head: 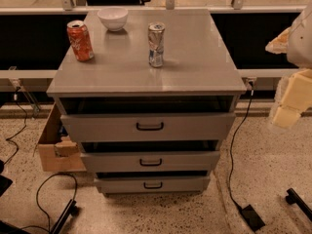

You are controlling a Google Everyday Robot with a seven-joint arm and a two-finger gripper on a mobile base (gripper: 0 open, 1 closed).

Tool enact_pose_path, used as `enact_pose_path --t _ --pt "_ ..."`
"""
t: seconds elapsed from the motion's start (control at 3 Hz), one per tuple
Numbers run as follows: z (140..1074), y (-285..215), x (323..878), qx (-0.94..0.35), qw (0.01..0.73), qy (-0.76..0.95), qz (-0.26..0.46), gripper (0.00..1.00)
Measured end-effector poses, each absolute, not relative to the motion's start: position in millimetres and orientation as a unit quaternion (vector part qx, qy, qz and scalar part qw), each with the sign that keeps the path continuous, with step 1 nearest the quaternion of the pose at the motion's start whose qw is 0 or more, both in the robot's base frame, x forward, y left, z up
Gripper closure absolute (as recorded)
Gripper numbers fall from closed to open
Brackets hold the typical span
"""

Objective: Open top drawer

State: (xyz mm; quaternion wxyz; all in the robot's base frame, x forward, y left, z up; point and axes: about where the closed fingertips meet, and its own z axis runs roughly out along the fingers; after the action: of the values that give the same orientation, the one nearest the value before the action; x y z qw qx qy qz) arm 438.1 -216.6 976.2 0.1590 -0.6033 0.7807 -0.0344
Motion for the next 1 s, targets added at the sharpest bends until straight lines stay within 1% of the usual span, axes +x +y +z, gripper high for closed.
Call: enact_pose_path --t 0.33,0.67,1.0 --pt "976.2 -216.6 438.1 -0.603 0.159 0.781 -0.034 0.0" --pt "954.0 -210.2 446.4 -0.602 0.156 0.782 -0.041 0.0" --pt "902.8 -199.4 464.1 -0.607 0.151 0.779 -0.037 0.0"
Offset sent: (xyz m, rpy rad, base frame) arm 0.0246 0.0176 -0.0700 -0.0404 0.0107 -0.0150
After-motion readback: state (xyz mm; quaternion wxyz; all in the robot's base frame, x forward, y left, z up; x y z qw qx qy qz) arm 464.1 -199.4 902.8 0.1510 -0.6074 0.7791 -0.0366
